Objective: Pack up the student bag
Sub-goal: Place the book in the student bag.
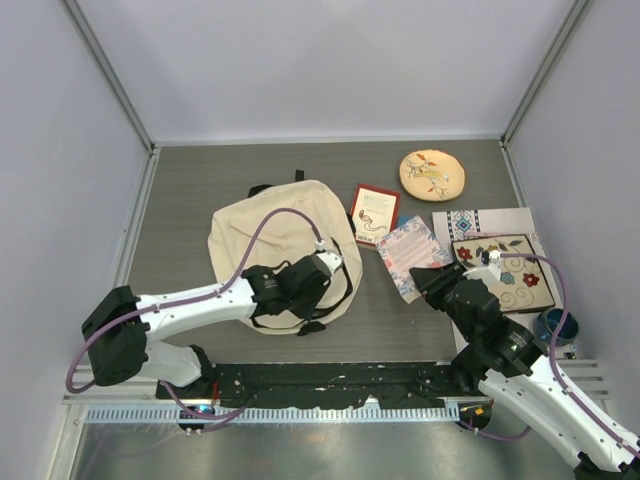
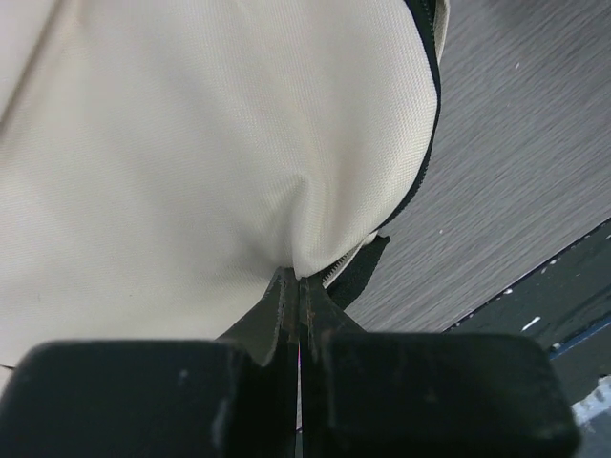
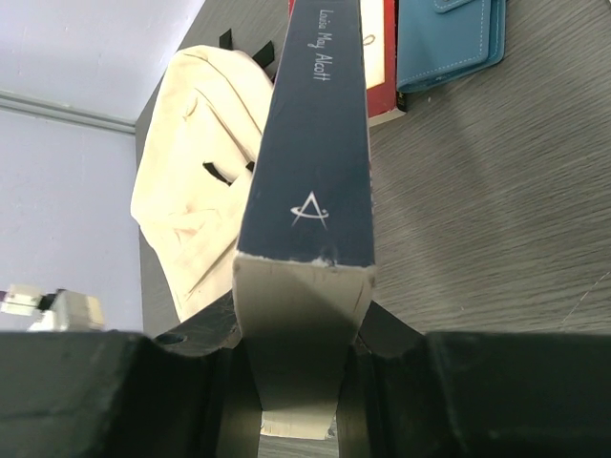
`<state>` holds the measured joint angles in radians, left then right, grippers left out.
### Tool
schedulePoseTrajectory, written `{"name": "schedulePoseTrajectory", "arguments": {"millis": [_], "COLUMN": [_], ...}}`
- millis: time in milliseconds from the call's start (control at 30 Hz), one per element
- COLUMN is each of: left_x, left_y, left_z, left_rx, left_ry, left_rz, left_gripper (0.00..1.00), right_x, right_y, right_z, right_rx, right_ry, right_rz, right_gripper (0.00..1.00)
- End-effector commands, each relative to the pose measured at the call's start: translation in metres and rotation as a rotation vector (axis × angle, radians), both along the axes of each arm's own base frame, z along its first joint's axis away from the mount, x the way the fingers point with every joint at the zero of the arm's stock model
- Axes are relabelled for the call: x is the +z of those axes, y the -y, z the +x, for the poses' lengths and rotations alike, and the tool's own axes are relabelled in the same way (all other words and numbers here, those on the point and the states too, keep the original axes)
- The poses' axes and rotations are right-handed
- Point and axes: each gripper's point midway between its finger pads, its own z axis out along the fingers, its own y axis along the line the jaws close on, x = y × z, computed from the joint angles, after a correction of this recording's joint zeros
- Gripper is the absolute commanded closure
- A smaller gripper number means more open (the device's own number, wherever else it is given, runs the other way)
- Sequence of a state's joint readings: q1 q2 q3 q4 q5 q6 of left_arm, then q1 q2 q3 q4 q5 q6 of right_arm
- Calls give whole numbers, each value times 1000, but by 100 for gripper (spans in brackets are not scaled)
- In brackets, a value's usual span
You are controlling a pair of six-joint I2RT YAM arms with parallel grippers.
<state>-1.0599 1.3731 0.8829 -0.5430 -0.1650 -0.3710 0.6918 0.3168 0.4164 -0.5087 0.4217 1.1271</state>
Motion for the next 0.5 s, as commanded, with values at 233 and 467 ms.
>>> {"name": "schedulePoseTrajectory", "arguments": {"millis": [233, 467], "left_x": [135, 195], "left_y": [17, 14], "left_z": [71, 86], "left_rx": [236, 285], "left_ry": [182, 260], "left_rz": [-429, -574], "left_gripper": [100, 100], "right_x": [59, 83], "right_y": [-14, -13], "right_z": [2, -10], "right_rx": [58, 136], "right_ry": [140, 159], "right_rz": [114, 33], "right_gripper": [99, 99]}}
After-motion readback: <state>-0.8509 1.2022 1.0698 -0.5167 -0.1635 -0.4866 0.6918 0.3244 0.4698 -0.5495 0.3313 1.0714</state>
